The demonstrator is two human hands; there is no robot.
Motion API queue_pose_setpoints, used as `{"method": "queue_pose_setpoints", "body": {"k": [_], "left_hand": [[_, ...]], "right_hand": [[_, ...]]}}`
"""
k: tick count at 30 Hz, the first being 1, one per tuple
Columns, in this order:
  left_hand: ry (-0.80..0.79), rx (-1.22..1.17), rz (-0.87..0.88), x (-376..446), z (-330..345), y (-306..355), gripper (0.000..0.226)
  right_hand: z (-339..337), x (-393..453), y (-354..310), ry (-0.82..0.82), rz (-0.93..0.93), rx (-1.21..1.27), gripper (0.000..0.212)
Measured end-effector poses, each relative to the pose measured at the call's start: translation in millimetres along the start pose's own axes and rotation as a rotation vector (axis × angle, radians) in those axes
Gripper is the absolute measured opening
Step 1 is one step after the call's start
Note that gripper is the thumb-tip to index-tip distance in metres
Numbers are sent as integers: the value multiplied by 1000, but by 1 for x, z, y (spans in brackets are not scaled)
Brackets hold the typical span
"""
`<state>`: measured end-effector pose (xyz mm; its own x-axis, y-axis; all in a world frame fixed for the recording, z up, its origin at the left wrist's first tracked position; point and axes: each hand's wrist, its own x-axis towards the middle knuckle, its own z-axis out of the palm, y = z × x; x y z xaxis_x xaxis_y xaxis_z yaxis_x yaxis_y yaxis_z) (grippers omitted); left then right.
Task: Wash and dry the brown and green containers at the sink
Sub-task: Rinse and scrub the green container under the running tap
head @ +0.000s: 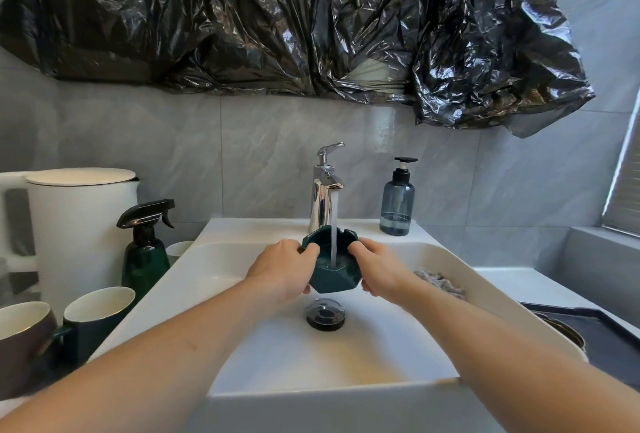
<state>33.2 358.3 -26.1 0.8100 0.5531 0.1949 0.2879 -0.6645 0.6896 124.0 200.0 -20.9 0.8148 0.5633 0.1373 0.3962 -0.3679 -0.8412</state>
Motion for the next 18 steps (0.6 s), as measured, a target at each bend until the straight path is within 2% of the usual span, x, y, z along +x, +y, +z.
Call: {"method": "queue_pose_setpoints", "body": {"k": [7, 18], "left_hand": [[-22, 83, 85, -3, -3, 1, 42], [-4, 175, 94, -9, -7, 3, 45]], "right_hand": [[-2, -4, -1, 18, -6, 3, 29], [-1, -8, -4, -23, 73, 19, 34]]}}
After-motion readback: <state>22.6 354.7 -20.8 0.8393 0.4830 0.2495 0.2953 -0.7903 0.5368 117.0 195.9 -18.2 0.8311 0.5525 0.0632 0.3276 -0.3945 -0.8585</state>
